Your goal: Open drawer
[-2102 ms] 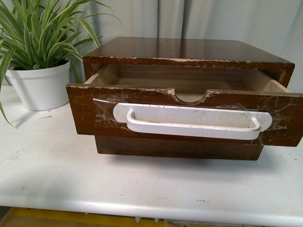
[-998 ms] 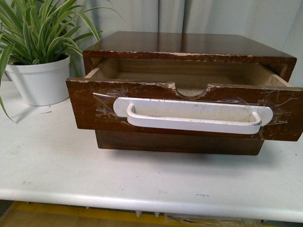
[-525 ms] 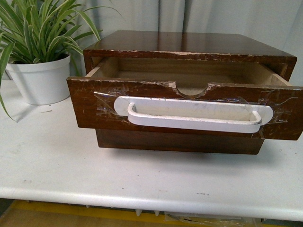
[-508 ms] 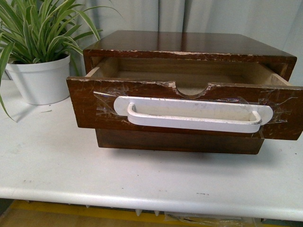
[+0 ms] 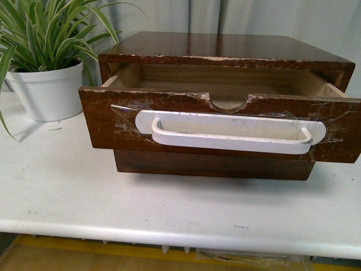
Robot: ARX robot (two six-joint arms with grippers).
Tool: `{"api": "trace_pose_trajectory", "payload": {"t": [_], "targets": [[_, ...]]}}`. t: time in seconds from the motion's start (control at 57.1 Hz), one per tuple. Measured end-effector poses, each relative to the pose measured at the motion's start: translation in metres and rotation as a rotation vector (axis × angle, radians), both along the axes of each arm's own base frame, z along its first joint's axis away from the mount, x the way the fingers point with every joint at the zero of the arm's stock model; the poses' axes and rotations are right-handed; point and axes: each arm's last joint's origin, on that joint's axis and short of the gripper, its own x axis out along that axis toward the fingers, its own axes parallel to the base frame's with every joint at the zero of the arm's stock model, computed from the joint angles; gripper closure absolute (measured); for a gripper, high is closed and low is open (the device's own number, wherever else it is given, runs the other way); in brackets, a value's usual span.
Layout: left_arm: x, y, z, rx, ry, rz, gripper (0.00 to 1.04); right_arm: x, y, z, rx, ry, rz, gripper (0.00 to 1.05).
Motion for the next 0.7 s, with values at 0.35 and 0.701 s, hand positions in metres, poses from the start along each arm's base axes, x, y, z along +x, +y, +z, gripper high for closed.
{"api": "trace_pose_trajectory", "payload": {"t": [0.35, 0.701], "targets": [[0.0000, 0.0000, 0.0000, 0.000, 0.000, 0.000, 0.04, 0.0000, 0.0000, 0.0000, 0.000, 0.000, 0.000, 0.11], [0.0000, 0.0000, 0.0000, 0.000, 0.000, 0.000, 0.06, 0.0000, 0.0000, 0.0000, 0.000, 0.000, 0.000, 0.09]]}}
